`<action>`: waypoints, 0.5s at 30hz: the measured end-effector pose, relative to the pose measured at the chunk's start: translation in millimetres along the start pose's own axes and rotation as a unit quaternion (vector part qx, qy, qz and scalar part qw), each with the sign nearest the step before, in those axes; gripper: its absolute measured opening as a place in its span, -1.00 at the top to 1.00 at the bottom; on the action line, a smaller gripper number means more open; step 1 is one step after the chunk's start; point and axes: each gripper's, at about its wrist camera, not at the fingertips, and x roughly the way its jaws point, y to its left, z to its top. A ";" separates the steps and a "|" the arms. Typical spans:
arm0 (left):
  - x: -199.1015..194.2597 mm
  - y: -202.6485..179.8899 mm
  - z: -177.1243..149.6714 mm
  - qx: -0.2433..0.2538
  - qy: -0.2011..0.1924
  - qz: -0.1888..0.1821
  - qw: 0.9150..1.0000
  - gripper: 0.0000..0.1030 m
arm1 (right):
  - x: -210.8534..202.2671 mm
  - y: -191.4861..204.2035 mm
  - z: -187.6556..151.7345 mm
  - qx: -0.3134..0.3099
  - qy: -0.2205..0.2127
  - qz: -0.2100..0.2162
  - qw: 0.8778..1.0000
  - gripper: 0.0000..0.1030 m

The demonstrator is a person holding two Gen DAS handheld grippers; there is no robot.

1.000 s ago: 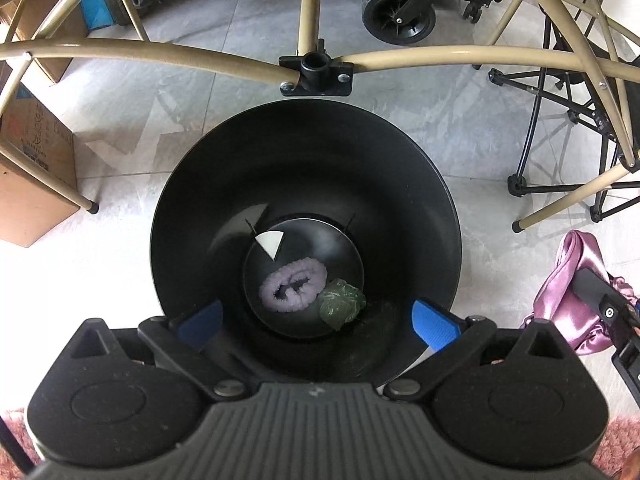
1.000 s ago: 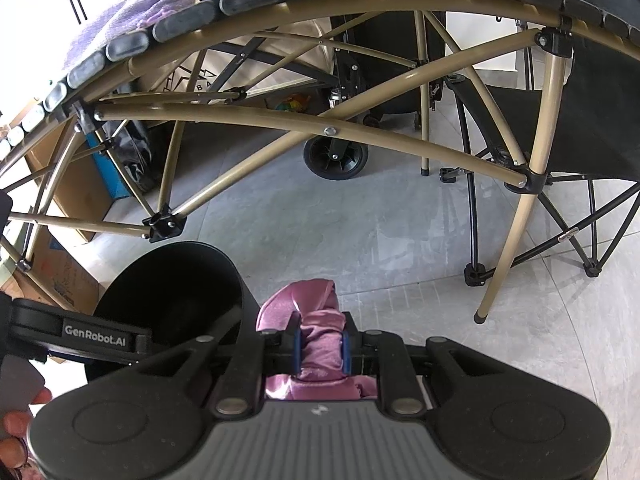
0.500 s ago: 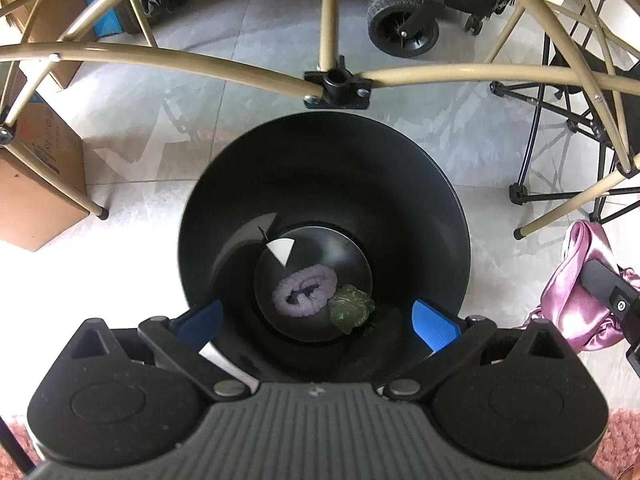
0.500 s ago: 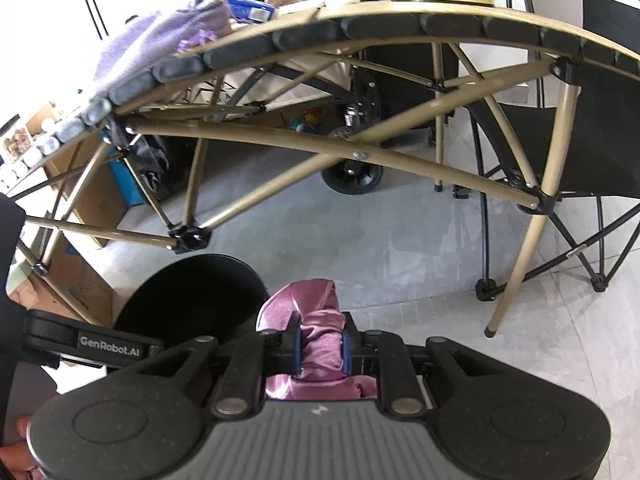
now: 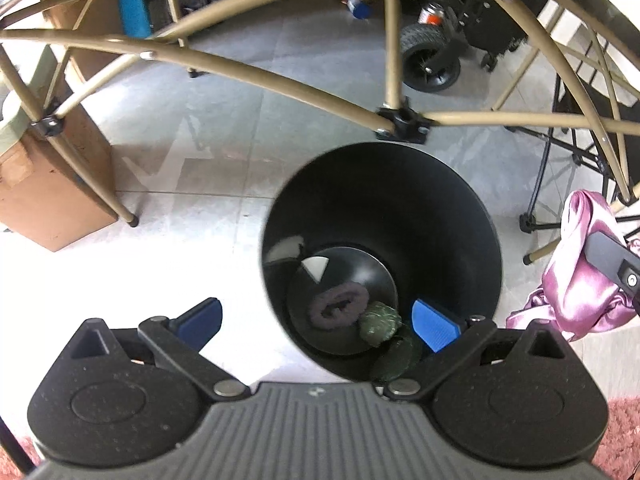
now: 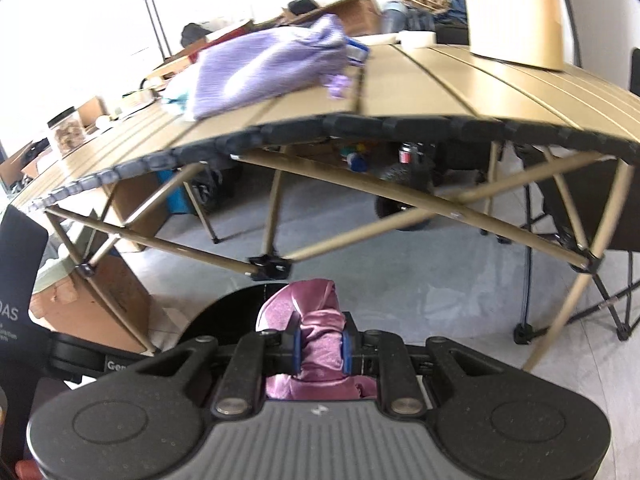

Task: Collect trash
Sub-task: 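Withdraw the left gripper while moving the right gripper over the bin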

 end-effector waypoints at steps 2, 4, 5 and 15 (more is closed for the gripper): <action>-3.4 10.5 -1.5 -0.008 -0.004 0.003 1.000 -1.00 | 3.0 11.5 2.9 -0.007 0.002 0.005 1.000 0.66; -6.1 21.4 -3.0 -0.016 -0.006 0.004 1.000 -1.00 | 9.1 22.8 4.6 -0.015 0.005 0.010 1.000 0.66; -7.3 27.0 -3.6 -0.021 -0.007 0.004 1.000 -1.00 | 11.7 28.7 5.7 -0.019 0.007 0.012 1.000 0.66; -11.6 77.0 -9.5 -0.066 -0.011 0.011 0.998 -1.00 | 44.1 73.0 4.3 -0.042 0.040 0.012 0.998 0.66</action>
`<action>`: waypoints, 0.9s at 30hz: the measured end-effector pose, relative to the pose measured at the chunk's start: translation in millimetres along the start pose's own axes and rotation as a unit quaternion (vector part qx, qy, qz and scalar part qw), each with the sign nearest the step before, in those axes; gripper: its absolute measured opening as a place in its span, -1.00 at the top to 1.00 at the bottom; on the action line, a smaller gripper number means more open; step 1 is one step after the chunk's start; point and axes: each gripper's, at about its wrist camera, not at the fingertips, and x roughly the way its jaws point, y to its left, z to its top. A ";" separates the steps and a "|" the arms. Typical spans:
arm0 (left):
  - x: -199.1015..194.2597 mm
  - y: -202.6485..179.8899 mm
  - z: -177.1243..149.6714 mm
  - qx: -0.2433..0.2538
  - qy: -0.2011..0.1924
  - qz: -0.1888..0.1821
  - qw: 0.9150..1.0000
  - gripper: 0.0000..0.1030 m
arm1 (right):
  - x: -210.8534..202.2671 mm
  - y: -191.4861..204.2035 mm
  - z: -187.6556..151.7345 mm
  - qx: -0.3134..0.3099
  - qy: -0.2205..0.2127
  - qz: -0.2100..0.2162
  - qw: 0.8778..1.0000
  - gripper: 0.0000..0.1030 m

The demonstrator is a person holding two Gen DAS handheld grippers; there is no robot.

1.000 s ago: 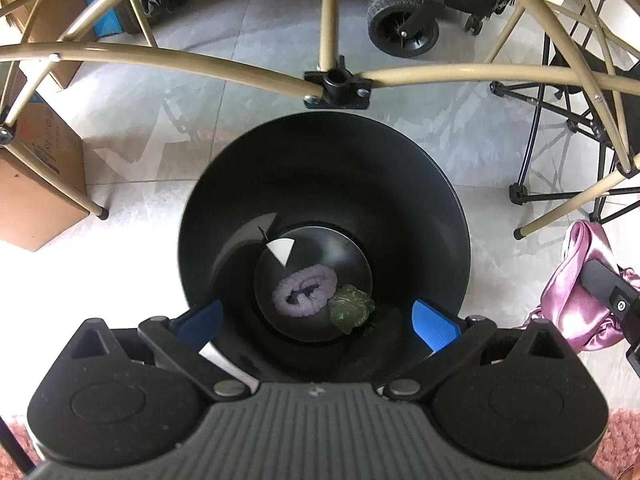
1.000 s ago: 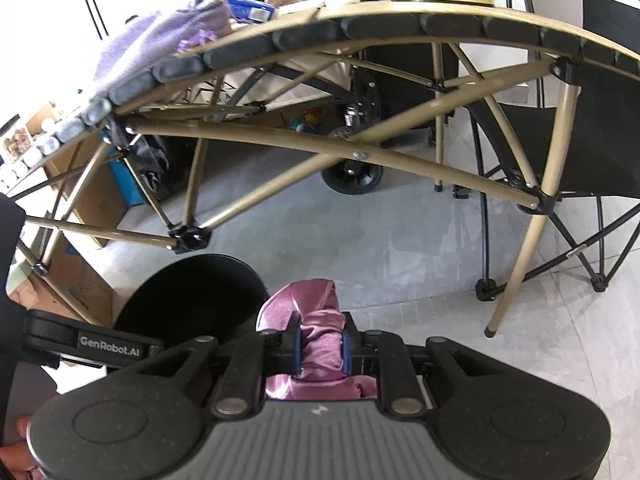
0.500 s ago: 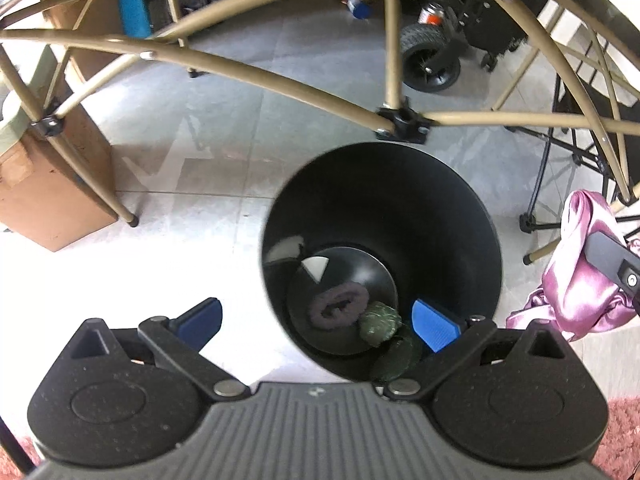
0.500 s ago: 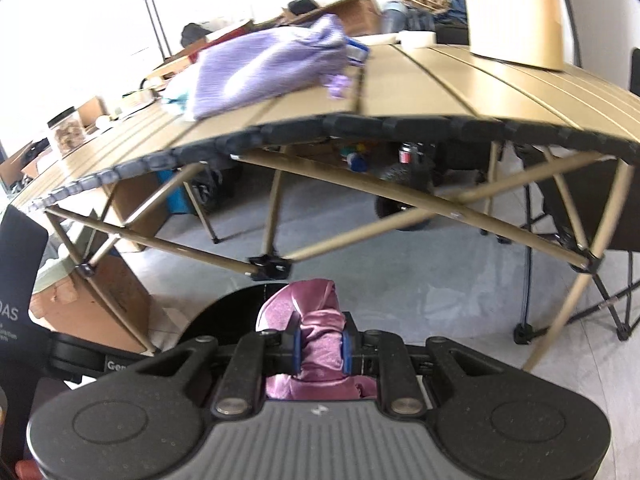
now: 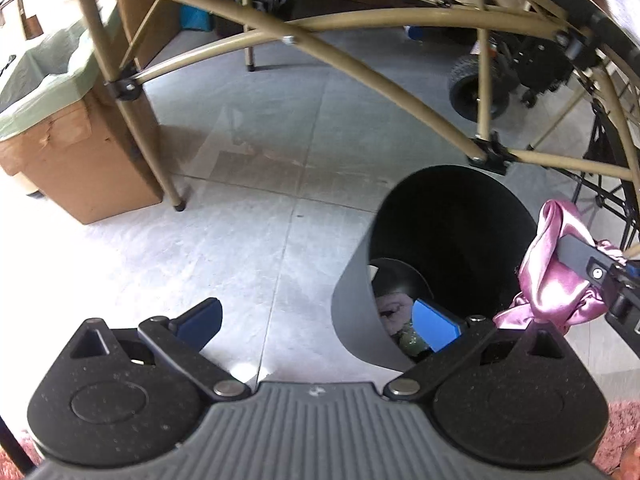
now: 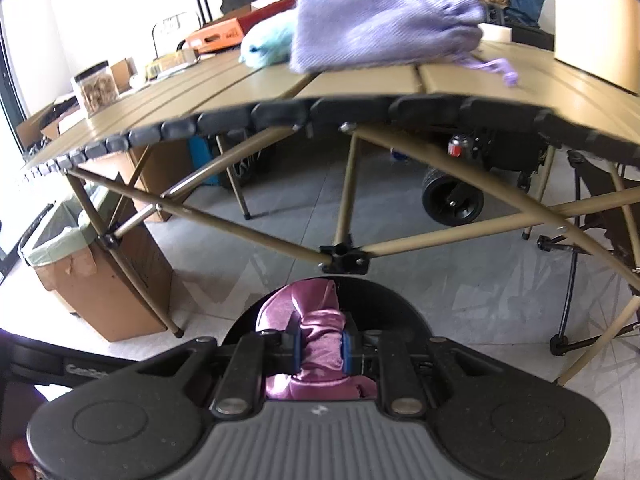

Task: Collect trash
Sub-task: 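Withdraw the left gripper while moving the right gripper over the bin, then open the right gripper over the bin to drop the purple satin cloth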

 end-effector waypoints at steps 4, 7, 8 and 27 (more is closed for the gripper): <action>1.0 11.8 -0.1 -0.011 0.002 0.002 1.000 -1.00 | 14.5 6.1 -0.8 -0.001 0.016 -0.008 1.000 0.66; 3.0 18.5 -0.4 -0.017 0.005 0.004 1.000 -1.00 | 24.2 5.7 -0.9 0.005 0.028 -0.014 0.999 0.66; 3.8 20.0 -0.6 -0.018 0.007 0.005 1.000 -1.00 | 26.9 5.2 -0.7 0.007 0.032 -0.015 0.999 0.66; 18.6 30.6 -3.0 -0.027 0.026 0.020 0.999 -1.00 | 65.6 3.4 -5.3 0.015 0.120 -0.044 0.992 -1.00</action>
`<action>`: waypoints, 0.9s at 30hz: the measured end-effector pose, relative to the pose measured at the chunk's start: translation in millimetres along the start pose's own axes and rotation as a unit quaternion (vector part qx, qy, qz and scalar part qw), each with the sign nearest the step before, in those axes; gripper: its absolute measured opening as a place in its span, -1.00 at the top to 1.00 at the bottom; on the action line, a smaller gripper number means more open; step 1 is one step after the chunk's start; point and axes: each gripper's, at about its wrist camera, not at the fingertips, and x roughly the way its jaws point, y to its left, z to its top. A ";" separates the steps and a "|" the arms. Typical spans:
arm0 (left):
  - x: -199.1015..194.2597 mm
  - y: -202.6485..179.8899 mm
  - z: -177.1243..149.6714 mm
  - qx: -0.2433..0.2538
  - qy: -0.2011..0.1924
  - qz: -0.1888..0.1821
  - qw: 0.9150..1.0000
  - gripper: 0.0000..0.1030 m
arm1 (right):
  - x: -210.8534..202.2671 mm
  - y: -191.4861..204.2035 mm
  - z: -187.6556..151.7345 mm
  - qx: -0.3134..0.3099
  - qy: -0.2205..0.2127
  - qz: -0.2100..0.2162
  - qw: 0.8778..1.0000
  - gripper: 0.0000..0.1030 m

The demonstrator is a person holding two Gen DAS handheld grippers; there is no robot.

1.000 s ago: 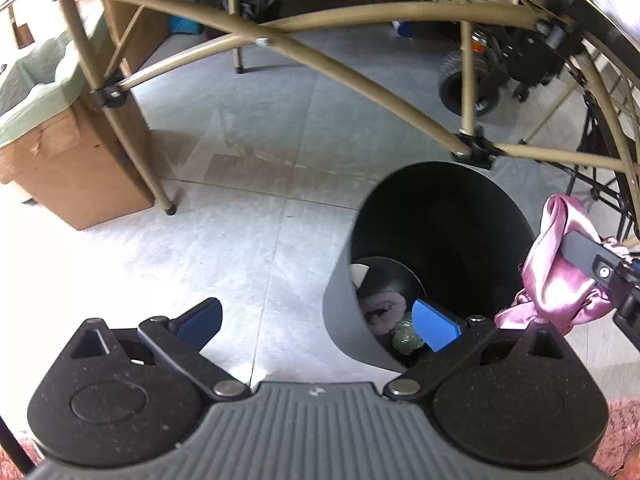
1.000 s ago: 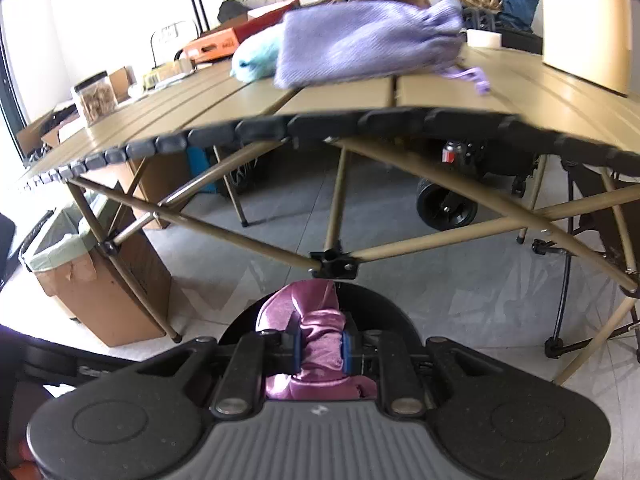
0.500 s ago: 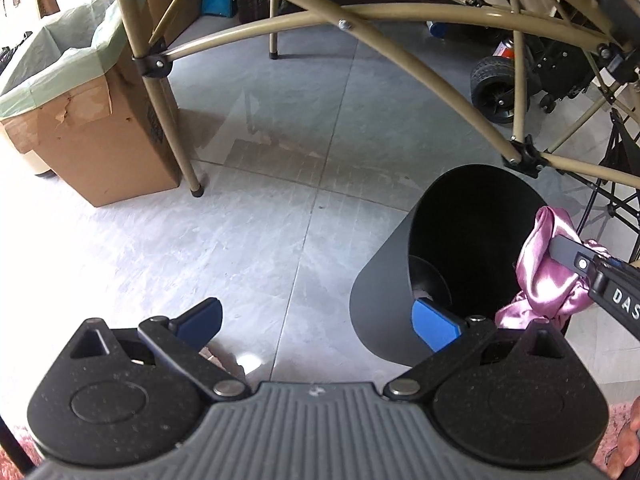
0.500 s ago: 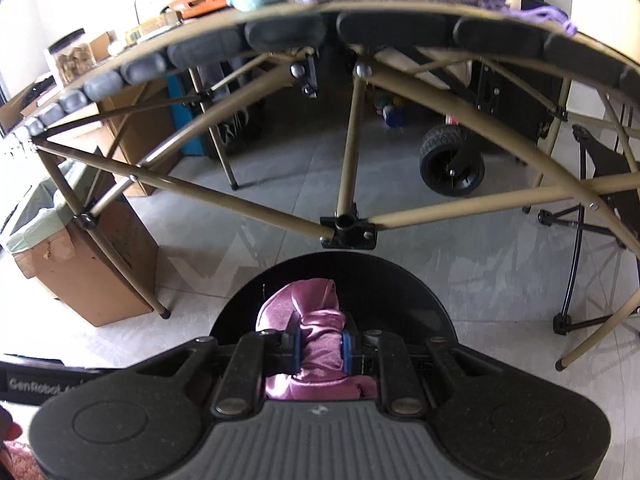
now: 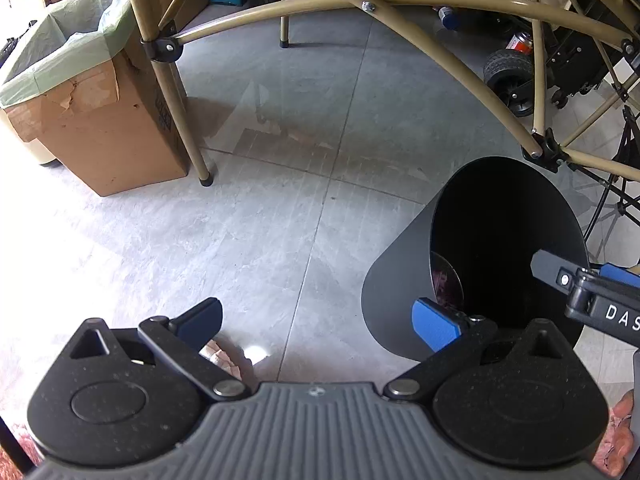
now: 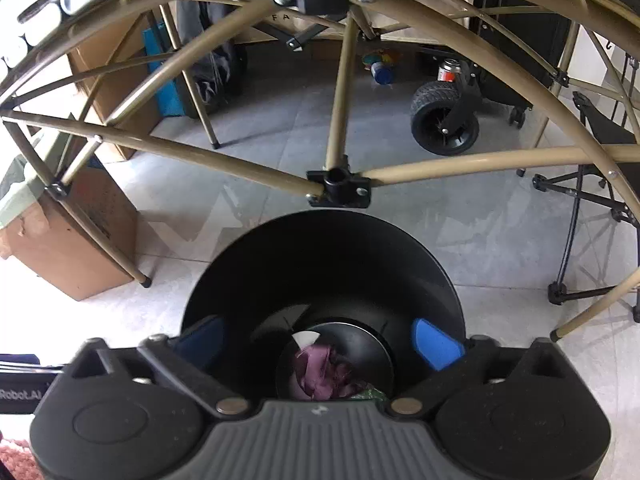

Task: Collect trash
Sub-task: 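Open the right gripper over the bin to drop the purple satin cloth, then raise both open grippers from the bin back toward the table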

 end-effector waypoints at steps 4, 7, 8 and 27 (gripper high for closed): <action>0.5 0.0 -0.7 0.000 0.001 0.001 1.000 -1.00 | 6.7 -4.2 -3.0 0.009 0.027 0.006 1.000 -1.00; 0.8 0.3 -0.7 0.001 0.001 0.001 1.000 -1.00 | 9.4 -6.9 -4.5 0.014 0.035 0.007 0.999 -1.00; 0.7 -0.1 -0.9 0.001 0.000 0.001 1.000 -1.00 | 9.3 -6.5 -5.1 0.014 0.035 0.006 0.999 -1.00; -8.1 -4.3 -0.4 0.008 -0.014 -0.004 1.000 -1.00 | -3.1 -7.4 -6.4 0.009 0.030 0.011 0.999 -1.00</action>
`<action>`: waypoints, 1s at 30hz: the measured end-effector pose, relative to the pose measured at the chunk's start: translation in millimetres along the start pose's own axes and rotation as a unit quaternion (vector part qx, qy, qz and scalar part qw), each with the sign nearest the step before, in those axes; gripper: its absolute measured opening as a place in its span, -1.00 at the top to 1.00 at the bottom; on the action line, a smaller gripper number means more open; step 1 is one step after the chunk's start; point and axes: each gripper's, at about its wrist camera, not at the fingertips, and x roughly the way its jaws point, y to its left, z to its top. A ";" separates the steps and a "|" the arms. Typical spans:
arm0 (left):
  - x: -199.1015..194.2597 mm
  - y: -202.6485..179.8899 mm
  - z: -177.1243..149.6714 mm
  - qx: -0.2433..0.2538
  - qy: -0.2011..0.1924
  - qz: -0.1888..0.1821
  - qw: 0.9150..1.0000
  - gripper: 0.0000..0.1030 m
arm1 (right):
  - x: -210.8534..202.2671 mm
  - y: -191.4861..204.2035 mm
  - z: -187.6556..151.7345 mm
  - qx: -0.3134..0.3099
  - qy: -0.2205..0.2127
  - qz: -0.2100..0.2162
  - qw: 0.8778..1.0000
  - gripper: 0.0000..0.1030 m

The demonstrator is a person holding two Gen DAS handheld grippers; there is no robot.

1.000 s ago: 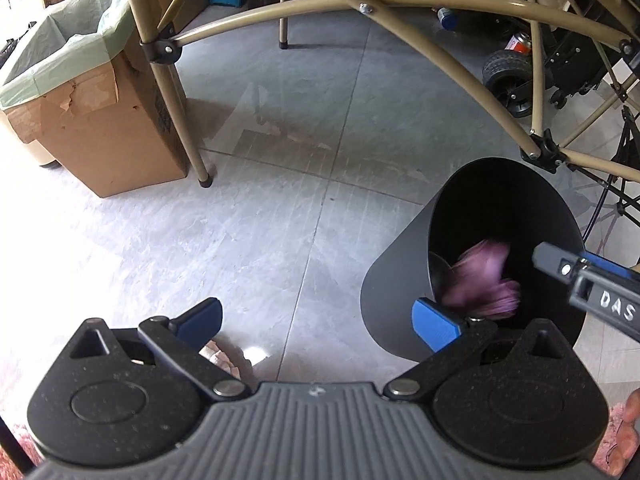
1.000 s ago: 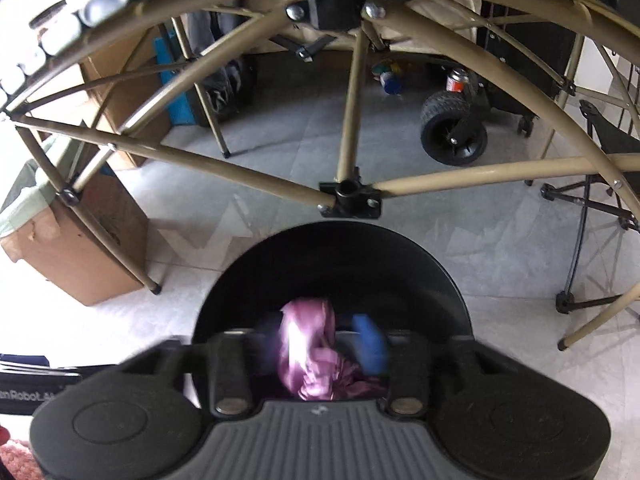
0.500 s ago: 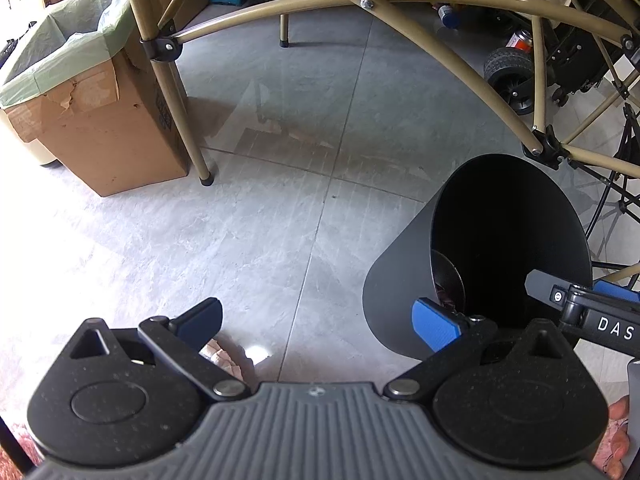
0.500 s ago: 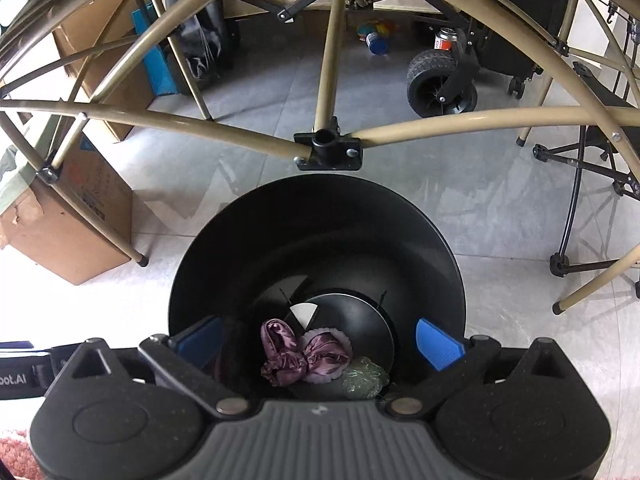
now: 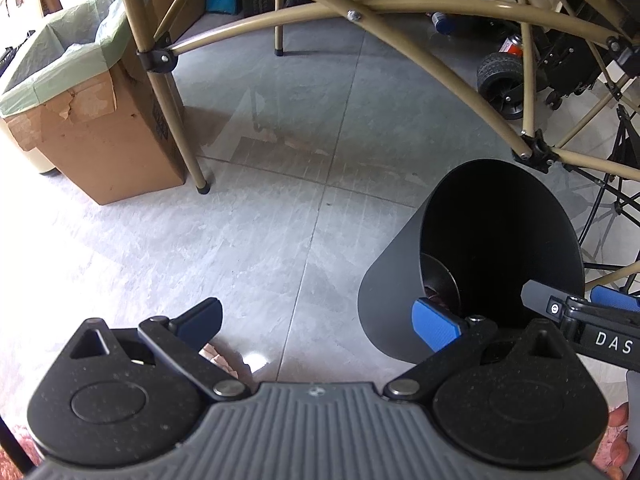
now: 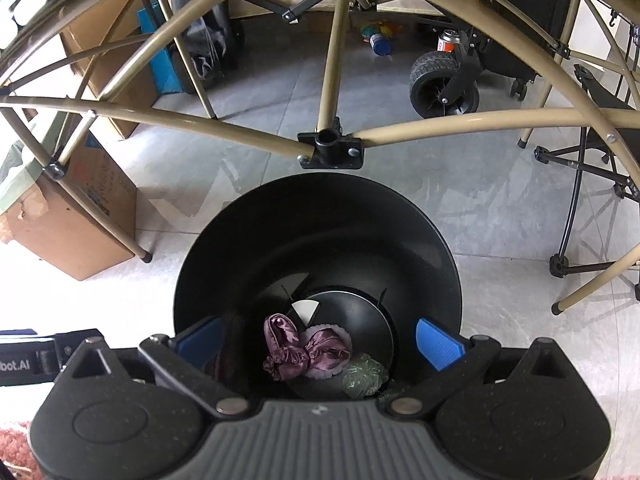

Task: Collect trash
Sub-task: 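Raise both open grippers from the bin back toward the table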

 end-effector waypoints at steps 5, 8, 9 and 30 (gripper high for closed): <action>-15.1 -5.1 -2.0 0.007 -0.029 -0.004 1.000 -1.00 | -17.0 -2.0 -2.2 0.001 -0.021 0.003 1.000 -1.00; -29.3 -8.2 -4.0 0.005 -0.057 -0.009 0.998 -1.00 | -29.5 -4.1 -4.6 0.003 -0.038 0.005 0.999 -1.00; -34.1 -9.5 -4.5 0.005 -0.066 -0.011 0.998 -1.00 | -33.8 -4.7 -5.1 0.005 -0.044 0.006 0.999 -1.00; -141.4 -51.3 -4.9 0.032 -0.241 -0.052 0.969 -1.00 | -183.8 -39.0 5.9 -0.020 -0.271 0.030 0.962 -1.00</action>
